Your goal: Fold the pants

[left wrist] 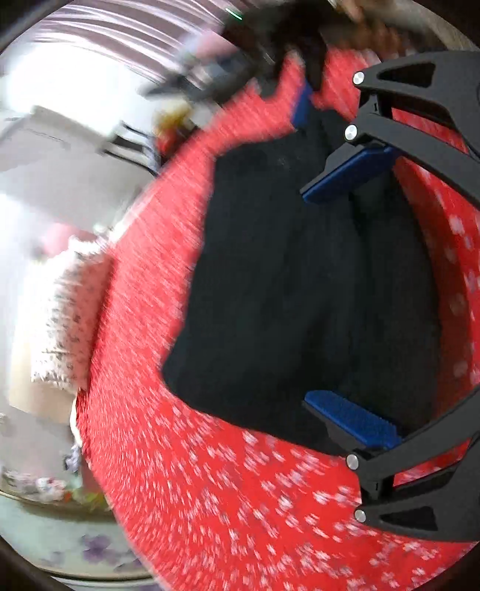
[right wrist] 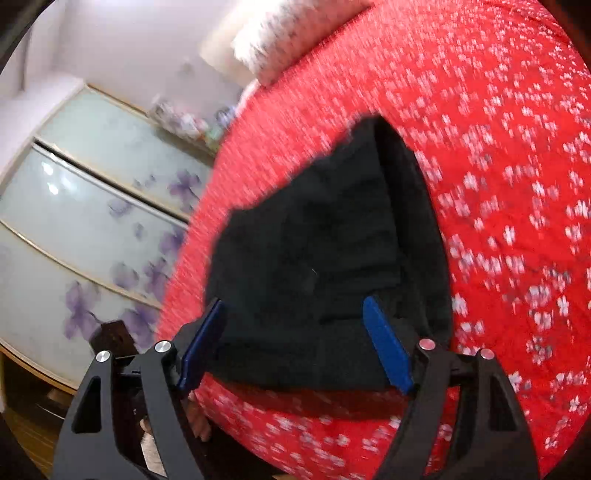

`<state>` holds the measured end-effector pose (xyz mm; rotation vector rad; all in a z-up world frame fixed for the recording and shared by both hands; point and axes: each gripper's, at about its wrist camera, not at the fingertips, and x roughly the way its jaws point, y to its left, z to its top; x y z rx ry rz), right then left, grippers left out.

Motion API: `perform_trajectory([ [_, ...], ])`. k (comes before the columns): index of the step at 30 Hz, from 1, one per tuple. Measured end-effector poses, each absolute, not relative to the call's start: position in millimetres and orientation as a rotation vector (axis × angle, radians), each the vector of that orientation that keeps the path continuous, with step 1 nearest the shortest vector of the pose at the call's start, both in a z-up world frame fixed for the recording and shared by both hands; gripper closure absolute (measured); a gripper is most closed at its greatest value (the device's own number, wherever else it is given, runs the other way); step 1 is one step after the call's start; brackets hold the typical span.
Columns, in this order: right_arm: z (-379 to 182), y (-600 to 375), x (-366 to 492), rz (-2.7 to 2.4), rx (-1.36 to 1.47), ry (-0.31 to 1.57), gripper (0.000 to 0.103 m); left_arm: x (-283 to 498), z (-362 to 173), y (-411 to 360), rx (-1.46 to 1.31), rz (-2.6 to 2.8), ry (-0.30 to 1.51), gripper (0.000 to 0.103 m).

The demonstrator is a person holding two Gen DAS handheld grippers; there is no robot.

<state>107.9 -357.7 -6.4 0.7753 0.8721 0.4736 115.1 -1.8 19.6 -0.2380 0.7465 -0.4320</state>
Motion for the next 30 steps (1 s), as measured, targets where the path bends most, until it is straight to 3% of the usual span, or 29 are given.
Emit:
perform_trajectory([
  [2, 9, -371, 111, 0.507, 0.84, 0.727, 0.021, 136, 39, 4, -0.285, -0.472, 0.724, 0.002],
  [6, 6, -385, 134, 0.527, 0.975, 0.665, 0.02, 194, 55, -9, -0.334, -0.562, 0.786, 0.002],
  [10, -13, -374, 162, 0.523, 1.032, 0.751, 0.02, 244, 47, -22, -0.399, -0.571, 0.87, 0.002],
  [15, -40, -367, 174, 0.374, 1.008, 0.876, 0.027, 305, -16, -8, -0.645, -0.407, 1.083, 0.007],
  [19, -37, -368, 166, 0.385, 0.986, 0.879, 0.027, 293, -9, 7, -0.773, -0.399, 1.037, 0.007],
  [26, 17, -364, 119, 0.605, 0.755, 0.856, 0.018, 200, 30, 33, -0.638, -0.549, 0.912, 0.002],
  [30, 25, -342, 89, 0.675, 0.585, 0.915, 0.017, 159, 20, 32, -0.573, -0.628, 0.905, 0.002],
])
